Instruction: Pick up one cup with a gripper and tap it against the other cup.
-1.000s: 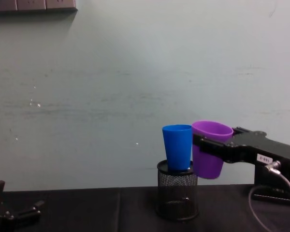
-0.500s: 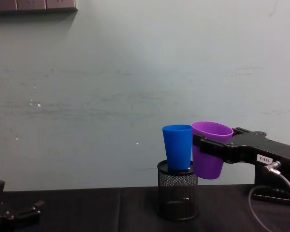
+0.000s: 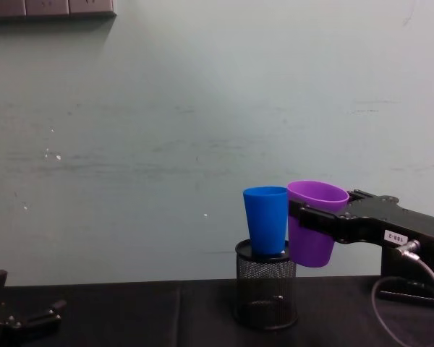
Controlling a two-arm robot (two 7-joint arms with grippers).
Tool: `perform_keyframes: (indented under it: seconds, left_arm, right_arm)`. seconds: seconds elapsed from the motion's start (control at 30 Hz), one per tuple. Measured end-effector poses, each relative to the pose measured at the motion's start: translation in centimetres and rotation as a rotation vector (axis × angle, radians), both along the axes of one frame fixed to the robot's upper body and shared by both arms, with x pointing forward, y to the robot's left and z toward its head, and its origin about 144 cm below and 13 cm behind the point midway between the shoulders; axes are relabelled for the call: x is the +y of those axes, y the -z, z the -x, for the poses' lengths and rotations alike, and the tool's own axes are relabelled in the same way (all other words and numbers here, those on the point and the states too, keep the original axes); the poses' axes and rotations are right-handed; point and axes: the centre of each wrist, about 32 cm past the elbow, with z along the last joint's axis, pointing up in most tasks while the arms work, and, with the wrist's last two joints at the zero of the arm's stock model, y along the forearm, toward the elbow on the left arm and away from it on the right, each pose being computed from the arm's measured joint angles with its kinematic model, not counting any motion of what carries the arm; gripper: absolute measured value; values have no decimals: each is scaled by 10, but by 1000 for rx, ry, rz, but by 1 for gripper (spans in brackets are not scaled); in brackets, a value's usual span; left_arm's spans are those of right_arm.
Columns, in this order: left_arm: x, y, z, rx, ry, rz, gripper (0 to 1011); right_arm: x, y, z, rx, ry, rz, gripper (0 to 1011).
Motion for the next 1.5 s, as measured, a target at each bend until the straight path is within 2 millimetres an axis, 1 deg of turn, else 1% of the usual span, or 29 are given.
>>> perform_keyframes:
  seconds: [1.37,1.5]
  left_arm:
    - [0,0,0,0,0,0,1011]
    - [0,0,0,0,0,0,1011]
  right_arm:
    - [0,0,0,-1,-1,-1,736]
    - [0,0,2,-3,-6,1,736]
